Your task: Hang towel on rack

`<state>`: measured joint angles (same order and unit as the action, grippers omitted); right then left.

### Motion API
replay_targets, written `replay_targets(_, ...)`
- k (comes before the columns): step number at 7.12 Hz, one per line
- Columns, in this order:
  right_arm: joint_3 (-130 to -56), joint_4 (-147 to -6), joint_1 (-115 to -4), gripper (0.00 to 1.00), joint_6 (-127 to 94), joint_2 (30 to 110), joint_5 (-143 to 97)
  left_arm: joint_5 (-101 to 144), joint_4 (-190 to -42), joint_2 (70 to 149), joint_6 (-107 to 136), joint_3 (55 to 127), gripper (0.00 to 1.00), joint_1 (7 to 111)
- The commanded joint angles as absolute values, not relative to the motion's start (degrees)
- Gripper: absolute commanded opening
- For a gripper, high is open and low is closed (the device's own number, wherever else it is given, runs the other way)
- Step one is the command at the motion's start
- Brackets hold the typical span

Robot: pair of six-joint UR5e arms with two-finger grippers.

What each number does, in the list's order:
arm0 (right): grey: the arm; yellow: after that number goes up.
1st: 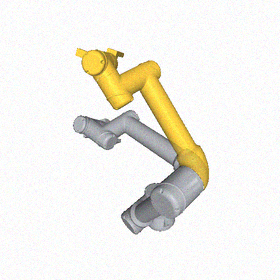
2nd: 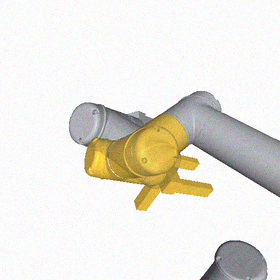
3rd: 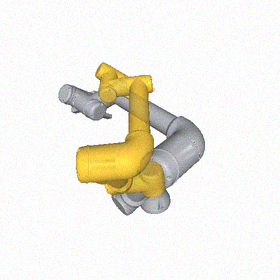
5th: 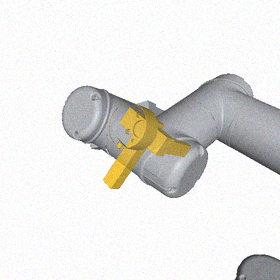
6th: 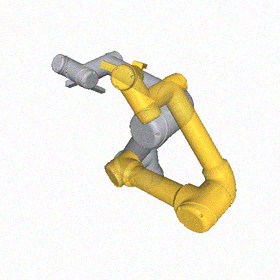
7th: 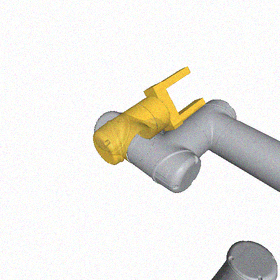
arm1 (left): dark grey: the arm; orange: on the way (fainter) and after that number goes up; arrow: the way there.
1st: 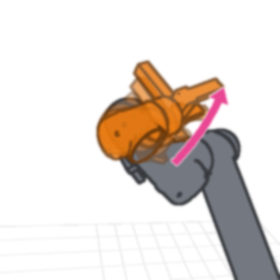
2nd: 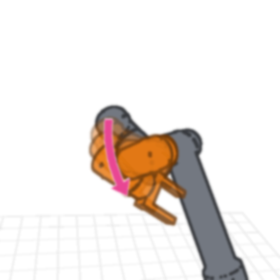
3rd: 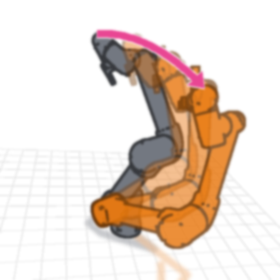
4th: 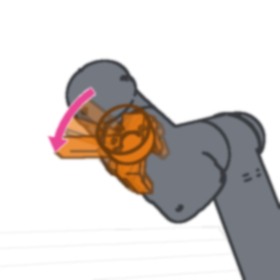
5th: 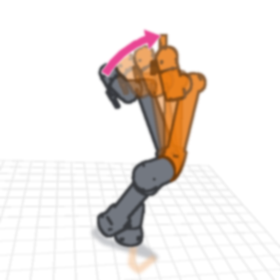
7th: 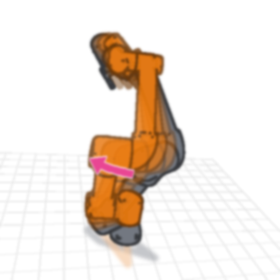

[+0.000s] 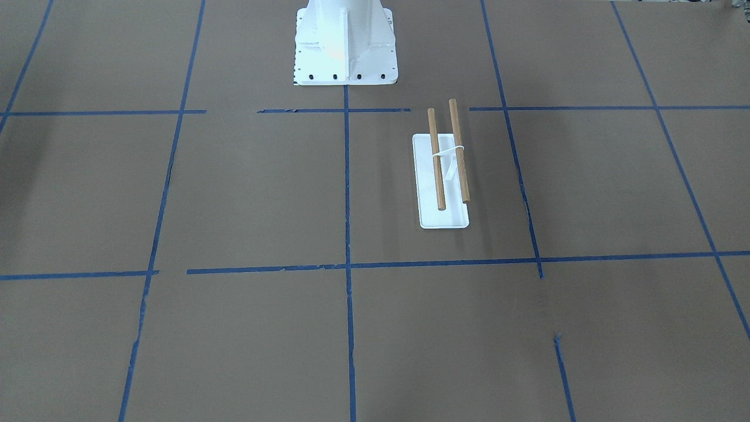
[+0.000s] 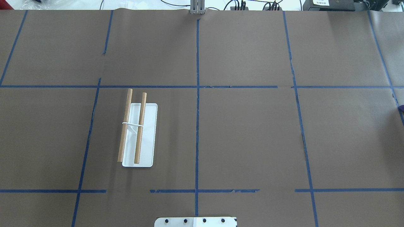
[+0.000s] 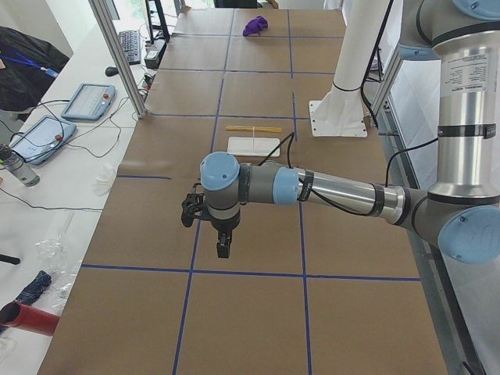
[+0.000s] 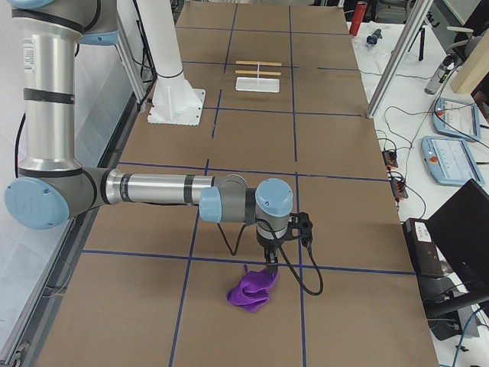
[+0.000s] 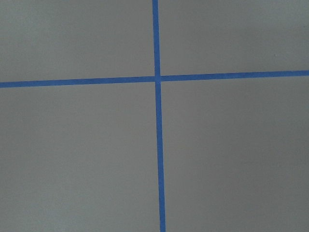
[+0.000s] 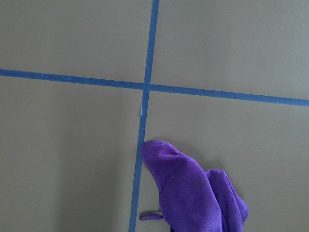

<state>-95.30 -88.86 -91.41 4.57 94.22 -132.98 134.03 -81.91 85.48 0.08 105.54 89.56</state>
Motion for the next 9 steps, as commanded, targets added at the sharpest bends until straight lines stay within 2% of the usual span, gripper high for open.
replay_targets(1,-95.8,-88.6,-91.41,1.0,4.74,93.96,-133.07,134.12,-82.0,86.04,-0.09,105.9,1.0,89.3)
replay_targets(5,-96.59,-69.2,-88.34,1.0,5.44,97.29,-134.56,137.02,-82.53,88.49,0.52,108.2,1.0,87.89)
replay_targets(7,-95.2,-68.47,-87.29,1.0,10.24,99.74,-132.99,137.11,-82.62,90.35,0.7,108.02,1.0,87.8)
replay_targets(9,-90.11,-68.38,-85.79,0.97,23.33,100.9,-128.33,137.2,-82.71,90.44,0.7,107.93,1.0,87.89)
